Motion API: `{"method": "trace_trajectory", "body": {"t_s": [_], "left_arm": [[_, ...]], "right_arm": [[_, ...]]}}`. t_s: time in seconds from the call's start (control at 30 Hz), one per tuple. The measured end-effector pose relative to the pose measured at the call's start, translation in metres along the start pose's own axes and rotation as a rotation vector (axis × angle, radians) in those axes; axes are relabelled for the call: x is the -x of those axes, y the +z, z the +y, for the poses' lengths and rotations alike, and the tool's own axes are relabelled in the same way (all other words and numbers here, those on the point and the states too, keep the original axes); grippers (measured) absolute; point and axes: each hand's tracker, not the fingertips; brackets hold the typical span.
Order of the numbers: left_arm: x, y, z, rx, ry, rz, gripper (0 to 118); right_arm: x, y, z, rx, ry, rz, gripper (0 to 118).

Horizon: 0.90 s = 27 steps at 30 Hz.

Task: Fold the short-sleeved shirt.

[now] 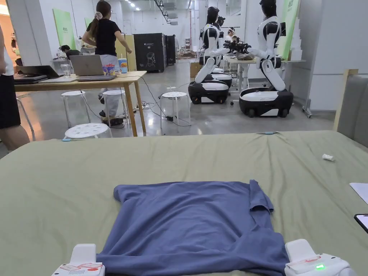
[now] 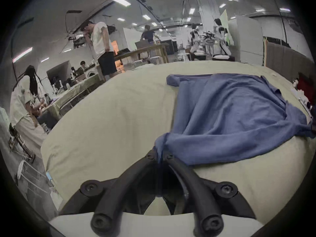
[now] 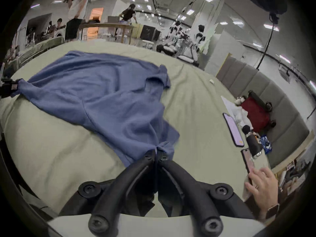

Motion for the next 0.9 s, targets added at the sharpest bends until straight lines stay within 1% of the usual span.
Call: {"method": "trace_trajectory", "body": {"t_s": [0.07,0.1,0.13,0.17,0.2,0.23,0.27,0.3,0.33,0.37,0.4,0.43,0.47,0.5,0.53,0.57,0.6,0.63,0.67,0.73,0.77,0.9], "left_arm": [[0.003,-0.002,0.004,-0.003,0.015,-0.008,5],[0.001,-0.001,0.005,0.022,0.006,-0.013,13],[0.001,-0.003,0.005,0.041,-0.005,-0.011,30],[0.002,-0.004,0.003,0.052,-0.006,-0.012,56],[0.004,-0.005,0.002,0.057,-0.003,-0.016,88],[0.009,-0.009,0.001,0.05,0.026,-0.022,103],[0.014,-0.005,0.001,0.012,0.057,-0.033,108],[0.017,-0.001,0.002,-0.014,0.072,-0.036,108],[0.02,0.005,0.004,-0.015,0.07,-0.036,108],[0.024,0.007,0.007,-0.013,0.069,-0.047,108],[0.027,0.013,0.009,-0.014,0.076,-0.058,108],[0.031,0.019,0.011,-0.031,0.096,-0.076,104],[0.036,0.027,0.013,-0.057,0.12,-0.1,90],[0.041,0.03,0.012,-0.075,0.145,-0.111,64],[0.045,0.035,0.011,-0.089,0.169,-0.111,49],[0.049,0.037,0.011,-0.086,0.172,-0.104,49],[0.051,0.034,0.01,-0.08,0.174,-0.095,5],[0.053,0.033,0.006,-0.083,0.199,-0.062,0],[0.056,0.03,0.002,-0.08,0.186,-0.066,0],[0.059,0.024,-0.002,-0.055,0.179,-0.07,0],[0.056,0.019,-0.003,-0.042,0.184,-0.064,0],[0.049,0.01,-0.007,-0.007,0.169,-0.076,0]], "right_arm": [[-0.001,-0.012,-0.001,0.027,0.012,-0.003,2],[-0.001,-0.012,0.002,0.025,0.01,-0.001,2],[-0.001,-0.011,0.004,0.026,0.008,-0.001,4],[-0.003,-0.008,0.006,0.023,0.004,0.003,11],[-0.005,-0.007,0.007,0.018,-0.01,0.008,41],[-0.007,-0.004,0.007,0.012,-0.024,0.01,74],[-0.008,-0.001,0.007,-0.001,-0.04,0.013,102],[-0.012,0.007,0.008,-0.015,-0.045,0.02,118],[-0.014,0.015,0.007,-0.047,-0.056,0.031,118],[-0.015,0.025,0.007,-0.104,-0.063,0.042,117],[-0.016,0.032,0.007,-0.119,-0.071,0.043,117],[-0.019,0.032,0.007,-0.12,-0.079,0.041,115],[-0.021,0.038,0.007,-0.122,-0.086,0.051,106],[-0.022,0.045,0.005,-0.141,-0.104,0.065,87],[-0.024,0.05,0.004,-0.171,-0.126,0.087,76],[-0.025,0.045,0.005,-0.167,-0.128,0.081,76],[-0.024,0.043,0.006,-0.161,-0.127,0.074,37],[-0.023,0.041,0.007,-0.157,-0.126,0.068,0],[-0.022,0.041,0.005,-0.177,-0.121,0.062,0],[-0.018,0.037,0.01,-0.159,-0.068,0.044,0],[-0.017,0.035,0.009,-0.159,-0.079,0.043,0],[-0.012,0.03,0.011,-0.138,-0.082,0.06,0]]}}
